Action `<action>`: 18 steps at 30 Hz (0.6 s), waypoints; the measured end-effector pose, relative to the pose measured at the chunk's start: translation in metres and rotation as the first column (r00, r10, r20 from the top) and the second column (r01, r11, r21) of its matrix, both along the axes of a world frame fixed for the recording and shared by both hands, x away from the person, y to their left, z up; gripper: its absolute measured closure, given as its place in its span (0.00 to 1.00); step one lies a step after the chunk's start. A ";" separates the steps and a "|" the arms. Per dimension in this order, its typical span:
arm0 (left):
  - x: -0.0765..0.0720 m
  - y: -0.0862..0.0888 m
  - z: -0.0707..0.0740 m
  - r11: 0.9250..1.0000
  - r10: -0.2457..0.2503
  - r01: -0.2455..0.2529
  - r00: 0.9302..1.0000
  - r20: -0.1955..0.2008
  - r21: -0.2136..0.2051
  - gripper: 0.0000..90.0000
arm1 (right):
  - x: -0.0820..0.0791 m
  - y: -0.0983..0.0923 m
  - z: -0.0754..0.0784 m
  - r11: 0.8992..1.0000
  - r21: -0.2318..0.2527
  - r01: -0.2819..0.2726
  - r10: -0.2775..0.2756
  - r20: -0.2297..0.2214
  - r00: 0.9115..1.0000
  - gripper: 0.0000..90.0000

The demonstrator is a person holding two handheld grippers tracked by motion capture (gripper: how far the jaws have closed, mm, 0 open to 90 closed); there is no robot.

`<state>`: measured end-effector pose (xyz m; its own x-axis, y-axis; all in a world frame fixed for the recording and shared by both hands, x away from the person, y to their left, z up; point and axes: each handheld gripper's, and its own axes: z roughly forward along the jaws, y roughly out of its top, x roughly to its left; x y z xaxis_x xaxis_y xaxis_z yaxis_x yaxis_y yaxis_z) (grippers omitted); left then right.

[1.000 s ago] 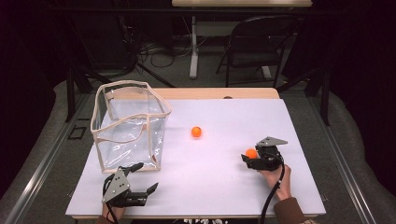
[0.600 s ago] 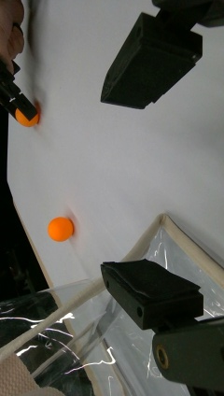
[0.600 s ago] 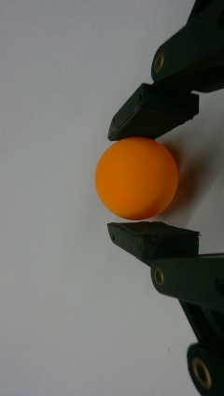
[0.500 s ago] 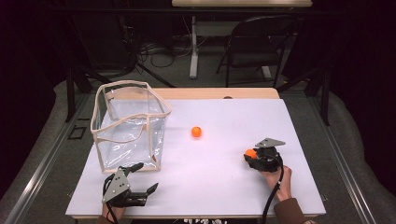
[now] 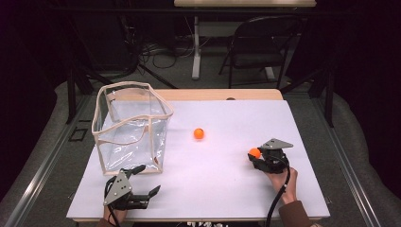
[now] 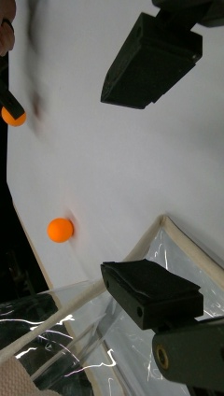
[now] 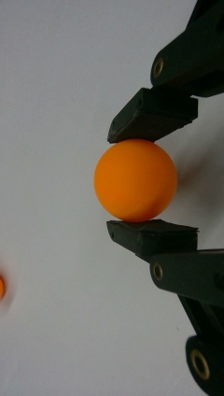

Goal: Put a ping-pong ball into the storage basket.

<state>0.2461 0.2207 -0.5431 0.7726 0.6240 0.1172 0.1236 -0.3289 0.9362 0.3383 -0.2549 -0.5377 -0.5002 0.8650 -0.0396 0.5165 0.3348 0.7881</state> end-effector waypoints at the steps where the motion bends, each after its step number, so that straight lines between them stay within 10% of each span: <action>1: 0.000 0.000 0.000 1.000 0.001 -0.001 1.000 0.000 0.001 0.18 | -0.001 0.000 0.001 1.000 0.000 -0.002 0.002 0.001 1.000 0.56; 18: 0.000 0.000 -0.001 1.000 0.003 -0.003 1.000 -0.001 0.000 0.18 | -0.008 0.006 0.016 0.999 0.021 -0.028 0.027 0.049 0.998 0.57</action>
<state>0.2463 0.2203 -0.5436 0.7711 0.6260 0.1161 0.1259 -0.3286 0.9360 0.3303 -0.2489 -0.5222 -0.5221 0.8516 -0.0460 0.4683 0.3313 0.8191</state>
